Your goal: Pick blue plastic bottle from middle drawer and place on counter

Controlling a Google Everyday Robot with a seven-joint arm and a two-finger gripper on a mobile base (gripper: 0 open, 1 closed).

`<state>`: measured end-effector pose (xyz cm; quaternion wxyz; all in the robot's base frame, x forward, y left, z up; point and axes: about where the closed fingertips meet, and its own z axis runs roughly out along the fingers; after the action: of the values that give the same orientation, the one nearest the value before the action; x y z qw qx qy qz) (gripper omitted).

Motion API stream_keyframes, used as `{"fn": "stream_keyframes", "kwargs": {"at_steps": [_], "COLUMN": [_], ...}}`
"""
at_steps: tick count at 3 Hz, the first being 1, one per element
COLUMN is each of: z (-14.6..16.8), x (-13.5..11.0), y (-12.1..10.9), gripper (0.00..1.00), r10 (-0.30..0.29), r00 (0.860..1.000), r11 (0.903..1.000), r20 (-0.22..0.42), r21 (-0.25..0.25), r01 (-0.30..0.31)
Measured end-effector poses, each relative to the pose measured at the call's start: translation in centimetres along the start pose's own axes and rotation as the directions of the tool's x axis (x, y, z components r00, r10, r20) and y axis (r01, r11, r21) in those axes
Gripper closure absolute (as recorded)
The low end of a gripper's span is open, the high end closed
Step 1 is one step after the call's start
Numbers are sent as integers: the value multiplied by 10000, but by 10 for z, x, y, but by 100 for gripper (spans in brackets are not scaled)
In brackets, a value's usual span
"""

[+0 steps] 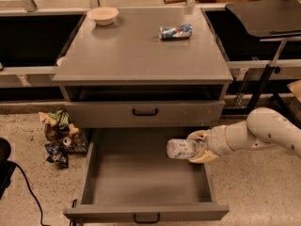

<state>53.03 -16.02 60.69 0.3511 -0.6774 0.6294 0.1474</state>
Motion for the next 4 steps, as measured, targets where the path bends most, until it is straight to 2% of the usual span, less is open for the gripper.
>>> {"fn": "stream_keyframes", "kwargs": {"at_steps": [1,2,3,4], "z": [-16,-54,-107,-151], "x": [-23,-66,-118,-159], "y": [-26,-70,-104,-117], "gripper": [100,100,100,100], "r10": [-824,-2359,-3716,-4564], "r00": [9956,9604,8877,8101], "r11": [9963,9718,9230,8697], "r20": [-442,-1480,-2717,-3679], "r21": [-286,-331,-57,79], "r01": [812,2336,3847,4935]}}
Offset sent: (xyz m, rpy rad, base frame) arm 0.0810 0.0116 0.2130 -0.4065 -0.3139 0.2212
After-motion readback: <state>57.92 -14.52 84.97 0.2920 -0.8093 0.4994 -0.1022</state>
